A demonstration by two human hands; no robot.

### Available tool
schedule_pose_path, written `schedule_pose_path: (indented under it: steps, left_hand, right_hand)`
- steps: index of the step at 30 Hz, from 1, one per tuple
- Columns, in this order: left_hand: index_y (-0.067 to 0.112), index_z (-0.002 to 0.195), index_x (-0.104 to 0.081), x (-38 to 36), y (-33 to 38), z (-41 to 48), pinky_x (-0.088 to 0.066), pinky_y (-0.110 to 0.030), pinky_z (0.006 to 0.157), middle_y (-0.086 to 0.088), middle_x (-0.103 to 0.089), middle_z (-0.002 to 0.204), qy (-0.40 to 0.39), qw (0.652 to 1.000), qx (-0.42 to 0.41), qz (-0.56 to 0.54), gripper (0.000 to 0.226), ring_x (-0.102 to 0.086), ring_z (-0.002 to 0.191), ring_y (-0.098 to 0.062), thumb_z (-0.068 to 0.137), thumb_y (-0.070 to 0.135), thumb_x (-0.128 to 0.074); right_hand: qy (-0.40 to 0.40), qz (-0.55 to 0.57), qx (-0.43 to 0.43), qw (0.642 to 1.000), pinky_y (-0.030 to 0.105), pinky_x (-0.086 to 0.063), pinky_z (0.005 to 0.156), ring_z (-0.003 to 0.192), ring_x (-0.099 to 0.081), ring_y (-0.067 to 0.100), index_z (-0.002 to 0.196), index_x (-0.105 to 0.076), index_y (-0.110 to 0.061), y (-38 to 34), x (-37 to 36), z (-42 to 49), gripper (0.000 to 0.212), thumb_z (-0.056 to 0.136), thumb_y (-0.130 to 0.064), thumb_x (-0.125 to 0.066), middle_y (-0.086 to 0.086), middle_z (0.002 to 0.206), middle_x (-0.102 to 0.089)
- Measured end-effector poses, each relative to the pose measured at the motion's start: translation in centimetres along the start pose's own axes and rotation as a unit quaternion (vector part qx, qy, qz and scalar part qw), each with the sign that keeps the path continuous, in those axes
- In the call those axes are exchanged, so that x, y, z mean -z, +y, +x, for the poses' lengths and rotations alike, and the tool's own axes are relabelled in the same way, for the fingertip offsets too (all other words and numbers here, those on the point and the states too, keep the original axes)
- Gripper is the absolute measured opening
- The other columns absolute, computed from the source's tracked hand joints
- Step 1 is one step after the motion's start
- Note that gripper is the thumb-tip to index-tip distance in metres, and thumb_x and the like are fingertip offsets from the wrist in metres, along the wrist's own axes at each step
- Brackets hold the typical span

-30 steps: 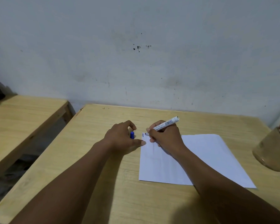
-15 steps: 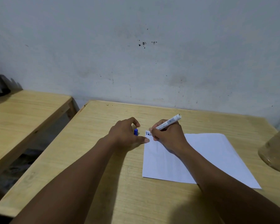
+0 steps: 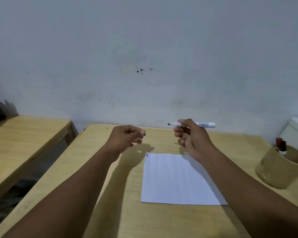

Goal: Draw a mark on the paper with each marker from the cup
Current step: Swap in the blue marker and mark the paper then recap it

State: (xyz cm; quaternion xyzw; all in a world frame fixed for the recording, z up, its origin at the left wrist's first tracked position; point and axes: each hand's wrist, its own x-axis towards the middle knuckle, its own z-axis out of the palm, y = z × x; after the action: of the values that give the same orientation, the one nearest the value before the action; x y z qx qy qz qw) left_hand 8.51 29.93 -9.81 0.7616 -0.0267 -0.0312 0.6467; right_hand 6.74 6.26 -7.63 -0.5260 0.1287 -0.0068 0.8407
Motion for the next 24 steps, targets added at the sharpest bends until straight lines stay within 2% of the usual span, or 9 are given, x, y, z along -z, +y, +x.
schedule_pose_path:
  steps: [3,7,11,14,17,21,24]
  left_hand:
    - [0.012,0.097,-0.076,-2.5,2.8,0.2,-0.046,-0.033,0.076,-0.001,-0.078,0.088,-0.031,0.996,0.011,-0.086,0.022,-0.074,0.077,-0.019,0.087,0.032,-0.078]
    - [0.016,0.094,-0.076,-7.3,5.5,0.0,-0.045,-0.032,0.074,0.0,-0.075,0.087,-0.079,0.989,0.014,-0.122,0.022,-0.069,0.07,-0.018,0.087,0.037,-0.077]
    - [0.018,0.089,-0.079,-12.1,7.3,-0.3,-0.045,-0.031,0.071,0.0,-0.072,0.085,-0.134,0.983,0.005,-0.124,0.021,-0.067,0.067,-0.018,0.086,0.039,-0.078]
    - [0.016,0.093,-0.079,-14.9,8.6,-0.4,-0.045,-0.032,0.073,0.0,-0.073,0.084,-0.164,0.979,-0.002,-0.122,0.024,-0.067,0.068,-0.018,0.086,0.039,-0.077]
    - [0.014,0.094,-0.078,-17.4,9.5,-0.3,-0.047,-0.029,0.071,0.0,-0.073,0.081,-0.178,0.978,-0.011,-0.11,0.025,-0.068,0.067,-0.016,0.086,0.037,-0.078]
    - [0.009,0.086,-0.074,-20.5,10.7,0.1,-0.05,-0.024,0.064,-0.003,-0.068,0.072,-0.185,0.978,-0.036,-0.094,0.019,-0.067,0.061,-0.015,0.088,0.028,-0.077]
    - [0.007,0.087,-0.075,-22.3,11.5,0.6,-0.051,-0.026,0.067,-0.003,-0.067,0.07,-0.187,0.978,-0.054,-0.077,0.021,-0.067,0.061,-0.015,0.088,0.028,-0.077]
  right_hand:
    - [-0.017,0.029,-0.015,0.999,0.019,-0.034,0.038,0.044,-0.06,0.015,0.092,-0.066,-0.011,-2.9,1.6,-1.6,0.011,0.092,-0.015,-0.055,0.011,0.067,-0.069]
    - [-0.014,0.025,0.015,0.999,0.019,-0.034,0.038,0.041,-0.06,0.014,0.085,-0.064,-0.01,-5.6,4.0,-3.7,0.013,0.095,-0.014,-0.056,0.01,0.065,-0.067]
    - [-0.01,0.018,0.05,0.999,0.021,-0.037,0.038,0.042,-0.06,0.014,0.084,-0.066,-0.007,-7.6,6.3,-5.0,0.013,0.095,-0.013,-0.06,0.009,0.064,-0.066]
    - [0.0,0.001,0.069,0.998,0.022,-0.037,0.04,0.043,-0.059,0.015,0.083,-0.066,-0.005,-8.7,8.1,-5.5,0.015,0.095,-0.012,-0.06,0.01,0.064,-0.066]
    - [0.009,-0.019,0.085,0.996,0.024,-0.037,0.043,0.044,-0.06,0.017,0.083,-0.067,-0.003,-9.4,9.9,-5.8,0.016,0.096,-0.011,-0.06,0.012,0.065,-0.066]
    - [0.014,-0.011,0.102,0.995,0.023,-0.04,0.043,0.046,-0.062,0.017,0.083,-0.066,-0.002,-10.4,11.9,-5.8,0.018,0.098,-0.01,-0.062,0.013,0.064,-0.068]
    - [0.009,-0.019,0.094,0.995,0.02,-0.038,0.039,0.047,-0.065,0.014,0.088,-0.068,-0.005,-11.5,13.4,-5.9,0.017,0.1,-0.017,-0.064,0.01,0.067,-0.071]
